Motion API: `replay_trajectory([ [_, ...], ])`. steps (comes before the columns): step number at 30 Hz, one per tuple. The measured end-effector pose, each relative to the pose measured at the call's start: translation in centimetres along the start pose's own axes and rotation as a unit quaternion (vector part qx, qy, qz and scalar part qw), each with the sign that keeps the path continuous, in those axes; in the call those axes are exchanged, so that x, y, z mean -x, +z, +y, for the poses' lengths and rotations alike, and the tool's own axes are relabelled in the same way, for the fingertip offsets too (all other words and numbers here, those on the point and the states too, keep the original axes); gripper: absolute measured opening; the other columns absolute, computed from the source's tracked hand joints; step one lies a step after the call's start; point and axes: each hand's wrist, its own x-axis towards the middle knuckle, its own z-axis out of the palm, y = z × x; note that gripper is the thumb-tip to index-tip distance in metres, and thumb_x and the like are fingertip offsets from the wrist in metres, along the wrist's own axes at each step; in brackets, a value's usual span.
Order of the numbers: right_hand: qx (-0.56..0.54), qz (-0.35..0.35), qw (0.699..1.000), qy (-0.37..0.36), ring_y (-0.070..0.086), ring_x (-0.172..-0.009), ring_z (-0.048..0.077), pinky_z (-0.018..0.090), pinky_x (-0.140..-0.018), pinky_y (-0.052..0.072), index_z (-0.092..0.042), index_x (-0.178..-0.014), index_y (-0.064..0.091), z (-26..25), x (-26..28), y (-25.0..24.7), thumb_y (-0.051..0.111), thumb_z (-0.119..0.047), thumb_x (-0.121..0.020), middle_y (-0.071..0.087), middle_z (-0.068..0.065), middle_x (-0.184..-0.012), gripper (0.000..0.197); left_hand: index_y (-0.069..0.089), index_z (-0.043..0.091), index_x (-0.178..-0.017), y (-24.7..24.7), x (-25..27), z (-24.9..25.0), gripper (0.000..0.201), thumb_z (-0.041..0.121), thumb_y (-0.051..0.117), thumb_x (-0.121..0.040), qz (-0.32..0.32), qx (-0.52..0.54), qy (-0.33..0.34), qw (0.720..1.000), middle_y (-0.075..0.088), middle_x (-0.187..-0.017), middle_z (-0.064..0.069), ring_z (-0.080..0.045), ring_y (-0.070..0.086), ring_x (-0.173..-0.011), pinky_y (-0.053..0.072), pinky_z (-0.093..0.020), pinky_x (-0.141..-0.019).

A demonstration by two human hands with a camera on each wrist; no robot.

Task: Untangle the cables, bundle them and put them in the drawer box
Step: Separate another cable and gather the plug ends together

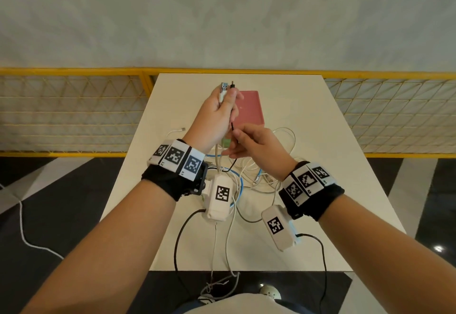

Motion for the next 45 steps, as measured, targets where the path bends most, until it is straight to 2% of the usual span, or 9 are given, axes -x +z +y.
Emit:
replay_trajectory([
  [8, 0.015, -0.063, 0.993, 0.094, 0.070, -0.075, 0.011, 0.034, -0.082, 0.056, -0.008, -0.081, 0.048, 2.0, 0.7, -0.7, 0.036, -0.023, -0.102, 0.049, 0.007, -0.072, 0.028, 0.046, 0.017, -0.088, -1.4, -0.5, 2.8, 0.022, 0.029, 0.037, -0.105, 0.038, 0.157, 0.003, 0.987, 0.029, -0.054, 0.011, -0.004, 0.022, -0.040, 0.020, -0.018, -0.037],
  [14, 0.064, -0.054, 0.985, 0.150, 0.060, -0.105, 0.024, 0.035, -0.094, 0.051, -0.005, -0.095, 0.054, 4.0, 0.7, -2.7, 0.041, -0.028, -0.100, 0.055, 0.006, -0.088, 0.027, 0.071, 0.021, -0.098, -3.2, -0.2, 3.7, 0.020, 0.026, 0.052, -0.100, 0.020, 0.128, 0.016, 0.991, 0.025, -0.048, 0.012, -0.006, 0.016, -0.037, 0.014, -0.019, -0.038],
  [18, 0.131, 0.043, 0.989, 0.056, 0.061, -0.095, 0.019, 0.040, -0.091, 0.054, -0.008, -0.094, 0.061, 2.0, -0.3, -4.5, 0.049, -0.030, -0.097, 0.060, 0.020, -0.097, 0.026, 0.074, 0.017, -0.086, -3.4, 0.2, 4.1, 0.042, 0.037, 0.041, -0.103, -0.023, 0.089, -0.015, 0.996, 0.034, -0.043, 0.007, -0.008, 0.019, -0.037, 0.015, -0.020, -0.036],
  [22, 0.205, 0.109, 0.971, -0.056, 0.048, -0.070, 0.020, 0.038, -0.071, 0.043, -0.002, -0.080, 0.059, -2.2, -1.1, -5.0, 0.057, -0.037, -0.092, 0.054, 0.021, -0.077, 0.036, 0.063, 0.023, -0.127, -2.3, 0.8, 4.1, 0.039, 0.040, 0.036, -0.104, -0.057, -0.024, -0.037, 0.997, 0.068, -0.061, -0.009, -0.005, 0.020, -0.039, 0.028, -0.028, -0.033],
  [24, 0.216, 0.106, 0.964, -0.110, 0.049, -0.073, 0.022, 0.036, -0.072, 0.041, -0.014, -0.074, 0.061, -4.3, -1.3, -4.5, 0.059, -0.031, -0.091, 0.052, 0.025, -0.083, 0.025, 0.054, 0.018, -0.134, -1.1, 1.3, 4.4, 0.041, 0.038, 0.034, -0.105, -0.091, -0.088, -0.056, 0.990, 0.072, -0.074, -0.015, 0.000, 0.021, -0.039, 0.042, -0.047, -0.057],
  [29, 0.286, 0.104, 0.942, -0.143, 0.055, -0.086, -0.004, 0.019, -0.085, 0.044, -0.014, -0.081, 0.064, -6.2, -1.1, -5.3, 0.052, -0.022, -0.096, 0.052, -0.005, -0.086, 0.021, 0.055, 0.013, -0.070, -0.8, 0.9, 3.8, 0.042, 0.037, 0.044, -0.102, -0.049, -0.123, -0.032, 0.991, 0.057, -0.048, 0.001, 0.002, 0.043, -0.034, 0.035, -0.021, -0.050],
  [35, 0.287, 0.069, 0.951, -0.089, 0.061, -0.093, 0.028, 0.053, -0.092, 0.047, -0.007, -0.094, 0.064, -3.6, -0.9, -6.7, 0.044, -0.022, -0.099, 0.066, 0.013, -0.093, 0.026, 0.049, 0.015, -0.065, -1.9, -0.4, 3.5, 0.042, 0.036, 0.047, -0.101, 0.094, -0.052, 0.049, 0.993, 0.046, -0.045, 0.004, -0.009, 0.042, -0.038, 0.036, -0.018, -0.050],
  [41, 0.315, 0.060, 0.944, -0.072, 0.066, -0.083, 0.020, 0.048, -0.087, 0.052, -0.013, -0.084, 0.060, -3.2, -0.3, -6.7, 0.043, -0.019, -0.100, 0.064, 0.001, -0.079, 0.023, 0.049, 0.024, -0.136, -1.4, 0.3, 3.3, 0.033, 0.030, 0.043, -0.103, 0.066, -0.115, 0.050, 0.990, 0.066, -0.054, -0.002, -0.002, 0.064, -0.054, 0.041, -0.006, -0.070],
  [45, 0.259, 0.051, 0.963, -0.062, 0.072, -0.067, 0.022, 0.032, -0.065, 0.057, -0.015, -0.085, 0.056, -5.1, 1.0, -5.0, 0.042, -0.018, -0.100, 0.063, 0.007, -0.074, 0.021, 0.048, 0.024, -0.139, -0.2, 1.3, 3.8, 0.039, 0.032, 0.048, -0.101, 0.017, -0.154, 0.054, 0.986, 0.068, -0.058, -0.005, -0.005, 0.067, -0.064, 0.037, 0.001, -0.074],
])
